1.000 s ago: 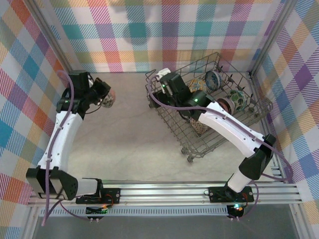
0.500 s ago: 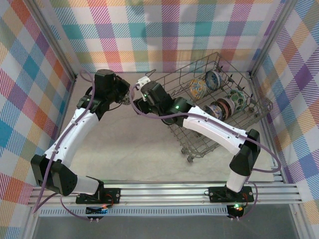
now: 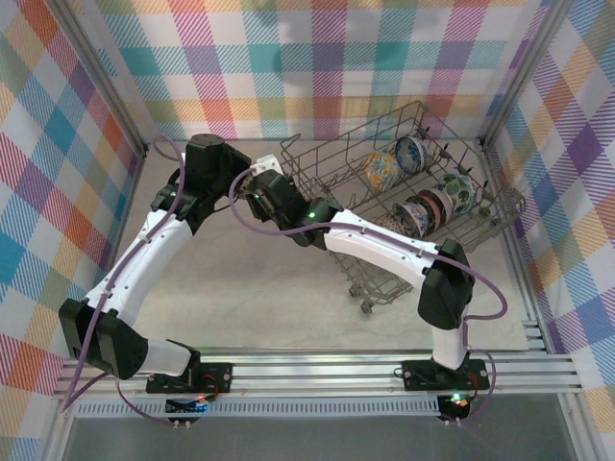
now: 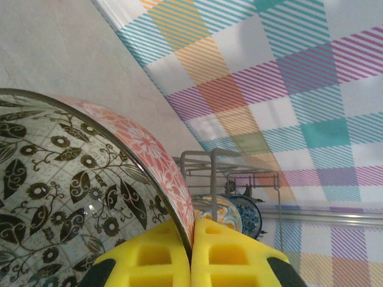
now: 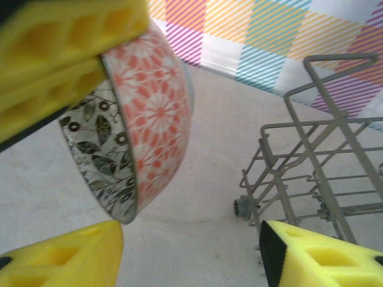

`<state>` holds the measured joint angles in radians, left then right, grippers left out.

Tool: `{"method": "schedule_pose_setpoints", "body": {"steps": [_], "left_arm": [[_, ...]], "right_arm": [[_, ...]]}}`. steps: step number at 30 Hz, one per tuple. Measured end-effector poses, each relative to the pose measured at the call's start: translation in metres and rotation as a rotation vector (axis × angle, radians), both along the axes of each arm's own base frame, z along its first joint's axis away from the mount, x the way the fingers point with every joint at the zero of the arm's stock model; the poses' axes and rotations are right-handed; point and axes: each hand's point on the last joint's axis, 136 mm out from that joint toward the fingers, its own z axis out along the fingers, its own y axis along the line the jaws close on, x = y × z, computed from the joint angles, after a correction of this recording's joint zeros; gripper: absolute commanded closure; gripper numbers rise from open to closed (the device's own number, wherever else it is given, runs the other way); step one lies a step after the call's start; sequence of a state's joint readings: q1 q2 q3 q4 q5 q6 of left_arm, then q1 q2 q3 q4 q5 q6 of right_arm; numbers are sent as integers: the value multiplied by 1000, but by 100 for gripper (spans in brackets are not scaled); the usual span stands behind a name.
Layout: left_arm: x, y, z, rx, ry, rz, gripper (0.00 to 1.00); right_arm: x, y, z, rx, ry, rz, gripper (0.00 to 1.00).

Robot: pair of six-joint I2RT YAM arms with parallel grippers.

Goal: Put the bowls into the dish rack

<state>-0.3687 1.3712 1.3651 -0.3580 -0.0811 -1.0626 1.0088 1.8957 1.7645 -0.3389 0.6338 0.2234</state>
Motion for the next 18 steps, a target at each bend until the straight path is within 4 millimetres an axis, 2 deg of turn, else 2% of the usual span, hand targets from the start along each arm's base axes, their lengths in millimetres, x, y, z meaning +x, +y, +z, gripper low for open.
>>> {"method": "schedule_pose_setpoints", "body": {"steps": [5,10,13,15,18], "left_arm": [[-1,-4,7,-11,-24,-11,100],[0,-7,12,-28,-42,-17,100],[1,-7,14,-38,-48,-16,100],[0,-7,16,-40,-51,-15,100],[-2,-7,18,-41,-55,-16,100]], "right_arm": [[3,1,5,30,-17,-24,48],[9,-2,13,63,-51,-64,45],[13,-5,18,75,-71,-96,38],[15,-6,17,80,-75,-117,38],[19,-5,15,85,-77,-136,43]]}}
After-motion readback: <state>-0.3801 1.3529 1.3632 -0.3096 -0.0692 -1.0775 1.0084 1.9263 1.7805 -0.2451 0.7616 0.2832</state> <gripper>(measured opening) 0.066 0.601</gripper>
